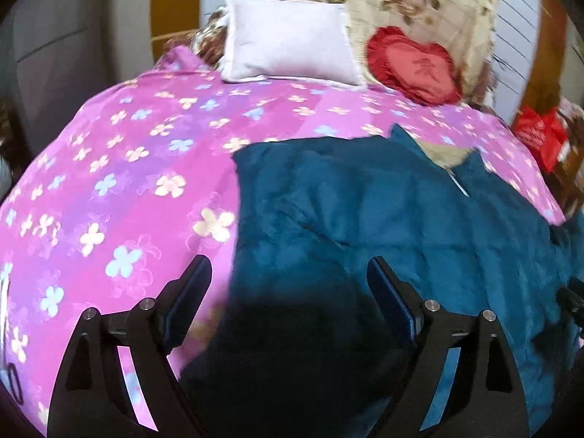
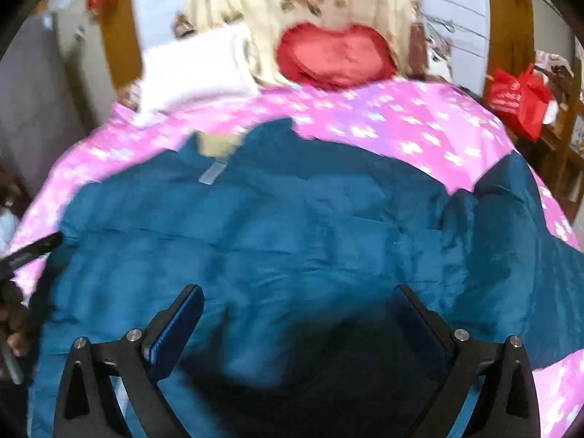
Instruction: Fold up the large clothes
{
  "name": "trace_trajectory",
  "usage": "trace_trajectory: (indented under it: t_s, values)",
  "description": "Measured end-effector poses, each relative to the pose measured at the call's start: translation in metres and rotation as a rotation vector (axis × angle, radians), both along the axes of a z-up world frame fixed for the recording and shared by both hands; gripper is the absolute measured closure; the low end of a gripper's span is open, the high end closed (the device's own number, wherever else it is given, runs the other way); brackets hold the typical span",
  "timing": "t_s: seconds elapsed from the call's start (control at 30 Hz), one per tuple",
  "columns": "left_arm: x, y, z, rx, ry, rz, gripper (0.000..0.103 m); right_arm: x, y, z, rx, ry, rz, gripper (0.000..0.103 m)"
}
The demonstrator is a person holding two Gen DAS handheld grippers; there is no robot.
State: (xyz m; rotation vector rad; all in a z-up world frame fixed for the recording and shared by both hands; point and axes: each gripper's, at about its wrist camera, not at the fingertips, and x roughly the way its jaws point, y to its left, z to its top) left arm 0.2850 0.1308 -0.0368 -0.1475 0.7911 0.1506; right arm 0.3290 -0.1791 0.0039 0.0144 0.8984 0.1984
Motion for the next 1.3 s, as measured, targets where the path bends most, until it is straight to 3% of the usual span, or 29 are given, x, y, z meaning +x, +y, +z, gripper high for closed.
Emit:
trace_trajectory:
  t_s: [0.1, 0.2, 0.33, 0.47, 0.53, 0.67, 0.73, 0.87, 0.93, 1.03, 1.17, 1.3]
  values:
    - [0.001, -0.008, -0.028, 0.008, 0.094, -0.005, 0.015, 0.004, 0.007, -0.040, -0.085, 0.141, -0.022, 0.000]
    - [0.001, -0.004, -0.035, -0.006, 0.094, 0.020, 0.015, -0.009, -0.001, -0.037, -0.036, 0.067, -0.041, 0.000]
    - [0.004, 0.002, -0.037, -0.045, 0.101, 0.037, 0.015, -0.054, -0.024, -0.006, 0.086, -0.170, -0.097, 0.001]
    - [0.005, 0.008, -0.039, -0.097, 0.107, 0.038, 0.015, -0.074, -0.052, 0.008, 0.071, -0.221, -0.234, 0.002]
    - [0.004, 0.009, -0.038, -0.105, 0.103, 0.038, 0.015, -0.088, -0.089, 0.025, 0.031, -0.263, -0.376, 0.002]
    - [0.004, 0.009, -0.039, -0.105, 0.103, 0.038, 0.015, -0.099, -0.178, 0.034, -0.055, -0.231, -0.637, 0.001]
    - [0.004, 0.009, -0.039, -0.108, 0.102, 0.037, 0.015, -0.103, -0.244, 0.032, -0.091, -0.188, -0.774, 0.001]
    - [0.003, 0.012, -0.039, -0.119, 0.095, 0.038, 0.015, -0.101, -0.369, 0.021, -0.053, -0.032, -0.900, 0.002]
    - [0.003, 0.012, -0.039, -0.120, 0.095, 0.039, 0.015, -0.105, -0.412, 0.016, -0.067, -0.010, -0.961, 0.001]
    - [0.003, 0.013, -0.039, -0.122, 0.094, 0.038, 0.015, -0.090, -0.450, -0.005, 0.040, 0.082, -0.913, 0.002]
    - [0.003, 0.013, -0.038, -0.123, 0.093, 0.038, 0.015, -0.064, -0.450, -0.022, -0.097, 0.149, -0.842, 0.000]
    - [0.003, 0.014, -0.039, -0.123, 0.093, 0.038, 0.015, -0.042, -0.450, -0.020, -0.110, 0.150, -0.733, 0.000]
